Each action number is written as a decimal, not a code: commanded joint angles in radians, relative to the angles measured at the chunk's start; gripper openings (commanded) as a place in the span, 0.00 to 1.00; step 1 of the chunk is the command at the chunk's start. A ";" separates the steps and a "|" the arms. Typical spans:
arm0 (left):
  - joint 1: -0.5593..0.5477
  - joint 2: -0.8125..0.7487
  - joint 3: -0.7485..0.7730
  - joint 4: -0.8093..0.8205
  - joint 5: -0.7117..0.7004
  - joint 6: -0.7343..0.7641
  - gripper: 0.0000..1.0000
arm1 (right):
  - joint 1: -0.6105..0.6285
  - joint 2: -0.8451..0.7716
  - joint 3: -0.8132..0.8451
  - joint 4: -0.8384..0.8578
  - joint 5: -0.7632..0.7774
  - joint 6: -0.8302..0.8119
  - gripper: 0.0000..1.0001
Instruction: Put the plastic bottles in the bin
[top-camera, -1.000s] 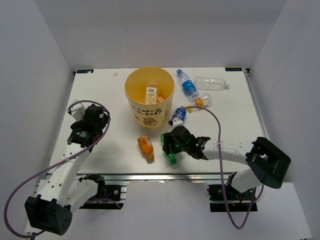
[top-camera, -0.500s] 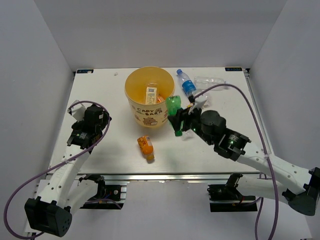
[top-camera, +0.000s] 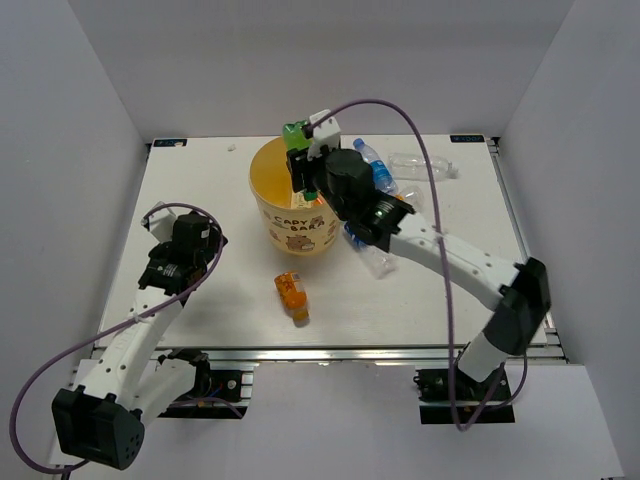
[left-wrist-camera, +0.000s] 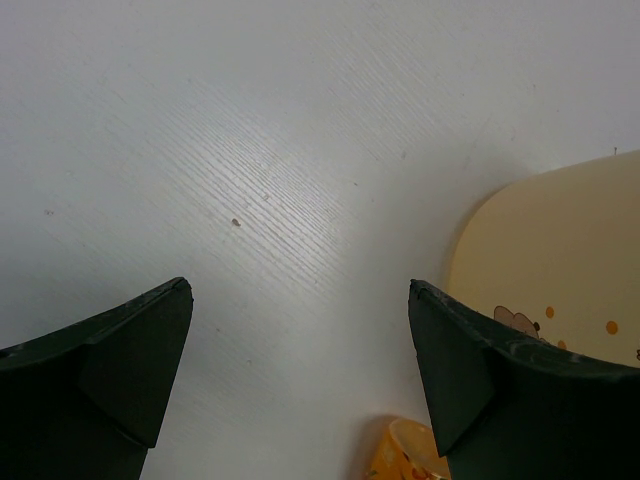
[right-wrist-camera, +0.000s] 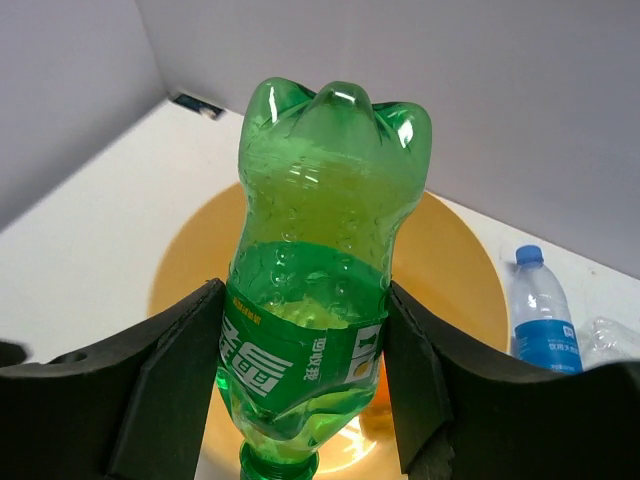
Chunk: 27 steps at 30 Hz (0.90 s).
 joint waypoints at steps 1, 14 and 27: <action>0.005 0.001 0.016 -0.002 -0.011 0.006 0.98 | -0.071 0.081 0.145 -0.043 -0.011 0.039 0.57; 0.005 0.007 0.001 -0.002 0.005 0.010 0.98 | -0.186 -0.191 -0.147 -0.099 -0.154 0.202 0.89; -0.041 0.027 -0.097 0.169 0.379 0.109 0.98 | -0.458 -0.649 -0.755 -0.256 -0.005 0.453 0.89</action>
